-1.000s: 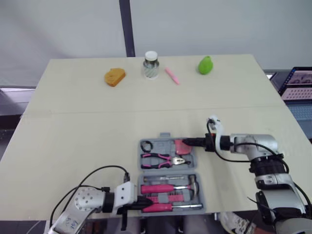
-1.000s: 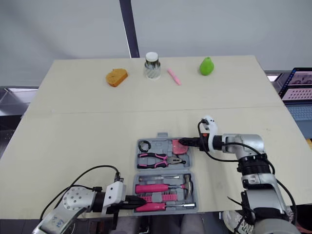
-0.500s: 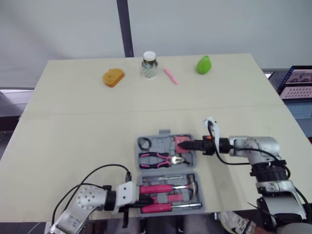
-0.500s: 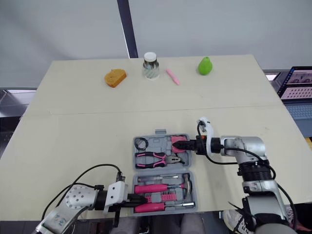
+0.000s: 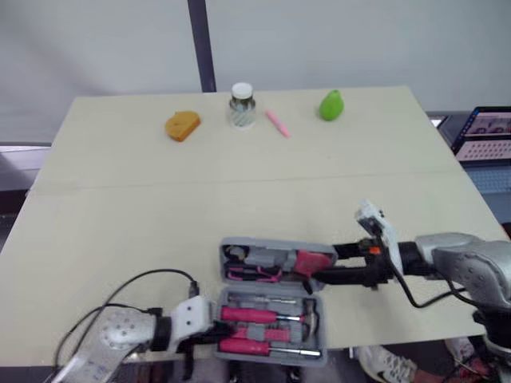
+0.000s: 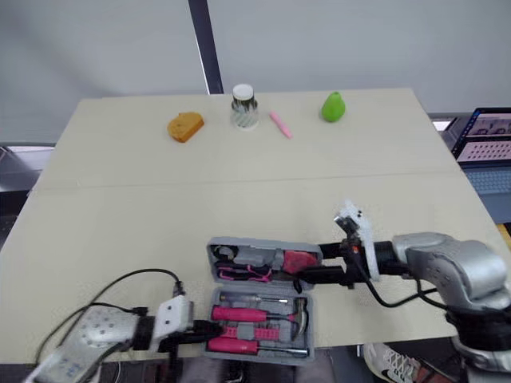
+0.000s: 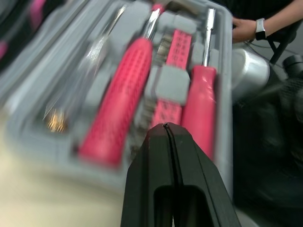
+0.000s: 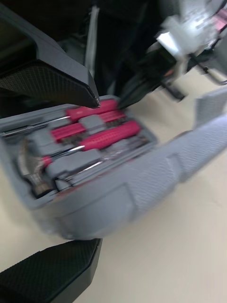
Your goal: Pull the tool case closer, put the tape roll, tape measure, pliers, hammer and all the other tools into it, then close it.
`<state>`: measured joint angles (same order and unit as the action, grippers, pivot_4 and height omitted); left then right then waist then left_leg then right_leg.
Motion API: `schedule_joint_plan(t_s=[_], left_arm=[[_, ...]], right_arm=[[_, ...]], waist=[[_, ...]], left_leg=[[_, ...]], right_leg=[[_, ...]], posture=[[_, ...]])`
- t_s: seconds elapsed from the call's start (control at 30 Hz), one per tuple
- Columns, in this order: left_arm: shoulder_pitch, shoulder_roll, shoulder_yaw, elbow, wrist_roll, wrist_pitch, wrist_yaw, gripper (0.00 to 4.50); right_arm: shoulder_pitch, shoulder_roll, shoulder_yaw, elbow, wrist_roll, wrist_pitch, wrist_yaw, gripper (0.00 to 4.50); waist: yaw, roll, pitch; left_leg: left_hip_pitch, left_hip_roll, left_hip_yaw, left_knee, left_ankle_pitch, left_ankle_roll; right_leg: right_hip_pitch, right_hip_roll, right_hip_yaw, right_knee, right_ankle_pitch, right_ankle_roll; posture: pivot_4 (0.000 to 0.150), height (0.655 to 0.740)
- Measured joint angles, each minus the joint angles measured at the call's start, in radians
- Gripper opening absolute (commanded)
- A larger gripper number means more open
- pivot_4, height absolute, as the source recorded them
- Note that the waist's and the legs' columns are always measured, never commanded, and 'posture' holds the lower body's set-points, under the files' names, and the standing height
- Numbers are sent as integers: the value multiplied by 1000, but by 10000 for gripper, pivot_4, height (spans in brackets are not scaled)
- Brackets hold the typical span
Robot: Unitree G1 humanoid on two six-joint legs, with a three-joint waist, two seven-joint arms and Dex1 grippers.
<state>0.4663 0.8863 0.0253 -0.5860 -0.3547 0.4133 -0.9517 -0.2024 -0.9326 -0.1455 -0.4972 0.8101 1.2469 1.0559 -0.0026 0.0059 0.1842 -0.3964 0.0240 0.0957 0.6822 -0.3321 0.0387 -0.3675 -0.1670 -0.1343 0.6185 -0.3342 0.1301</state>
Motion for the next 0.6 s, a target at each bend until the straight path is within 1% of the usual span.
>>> schedule_joint_plan(t_s=[0.03, 0.07, 0.1, 0.17, 0.2, 0.23, 0.3, 0.37, 0.4, 0.43, 0.5, 0.6], left_arm=[[75, 36, 112, -59, -66, 75, -31, 0], [173, 68, 276, -122, -148, 164, -83, 0], [227, 88, 372, -146, -185, 213, -120, 0], [279, 104, 523, -140, -223, 250, -195, 0], [277, 114, 556, -108, -217, 241, -216, 0], [264, 120, 563, -86, -206, 230, -224, 0], [205, 123, 522, -56, -188, 209, -224, 0], [136, 123, 459, -55, -190, 213, -208, 0], [122, 122, 444, -55, -193, 222, -203, 0], [108, 121, 431, -52, -198, 234, -201, 0], [94, 120, 422, -21, -197, 241, -202, 0], [57, 120, 407, 43, -187, 229, -202, 0]], right_arm=[[38, -31, -38, -34, 20, 1, 9, 44180], [81, -61, -92, -81, 51, 3, 21, 44180], [102, -79, -122, -109, 71, 2, 29, 44180], [133, -84, -154, -160, 108, -10, 32, 44180], [133, -75, -144, -172, 120, -22, 22, 44180], [128, -61, -134, -176, 125, -30, 13, 44180], [111, -31, -95, -175, 124, -47, -23, 44180], [115, -33, -73, -180, 125, -54, -46, 44180], [131, -40, -78, -188, 128, -55, -49, 44180], [170, -59, -94, -208, 139, -54, -48, 44180], [251, -100, -128, -254, 166, -47, -43, 44180], [331, -118, -171, -307, 203, -48, -45, 44180]], waist=[[2, -1, 0], [3, -1, 1], [5, -1, 0], [7, -1, 1], [9, -1, 1], [10, -1, 1], [18, -1, 1], [29, 0, 1], [30, -1, 1], [32, -1, 1], [31, -1, 1], [26, -3, 1]], left_leg=[[-1, 0, 0, 1, 0, 0], [-2, 0, -1, 2, 0, 0], [-2, -1, -1, 2, 0, 0], [0, -2, 0, 1, 1, 1], [1, -3, 1, 1, 1, 1], [1, -3, 1, 1, -2, -3], [1, -3, 2, 0, -2, -4], [-3, -4, 1, 0, -3, -4], [-7, -4, 0, 0, -1, -1], [-9, -4, 0, 0, 1, 2], [-8, -5, -1, 0, 0, 2], [-8, -7, 1, 0, -1, 4]], right_leg=[[0, 0, 0, 0, 0, 0], [0, 1, -1, -1, 0, 0], [1, 2, -2, -3, 0, 0], [1, 4, -4, -7, 0, 0], [2, 3, -5, -6, 0, 1], [1, 3, -5, -6, 1, 1], [0, 1, -2, -6, 2, 1], [-3, 0, 2, -6, 2, 1], [-6, 1, 2, -5, 2, 1], [-7, 2, 1, -3, 2, 1], [-8, 4, -4, 2, 2, 1], [-7, 4, -7, 1, 2, 1]], posture=[[1500, 6950], [1500, 6950], [1500, 6950], [1500, 6950], [1500, 6950], [1500, 6950], [1500, 6950], [1500, 6950], [1500, 6950], [1500, 6950], [1500, 6950], [1500, 6950]])
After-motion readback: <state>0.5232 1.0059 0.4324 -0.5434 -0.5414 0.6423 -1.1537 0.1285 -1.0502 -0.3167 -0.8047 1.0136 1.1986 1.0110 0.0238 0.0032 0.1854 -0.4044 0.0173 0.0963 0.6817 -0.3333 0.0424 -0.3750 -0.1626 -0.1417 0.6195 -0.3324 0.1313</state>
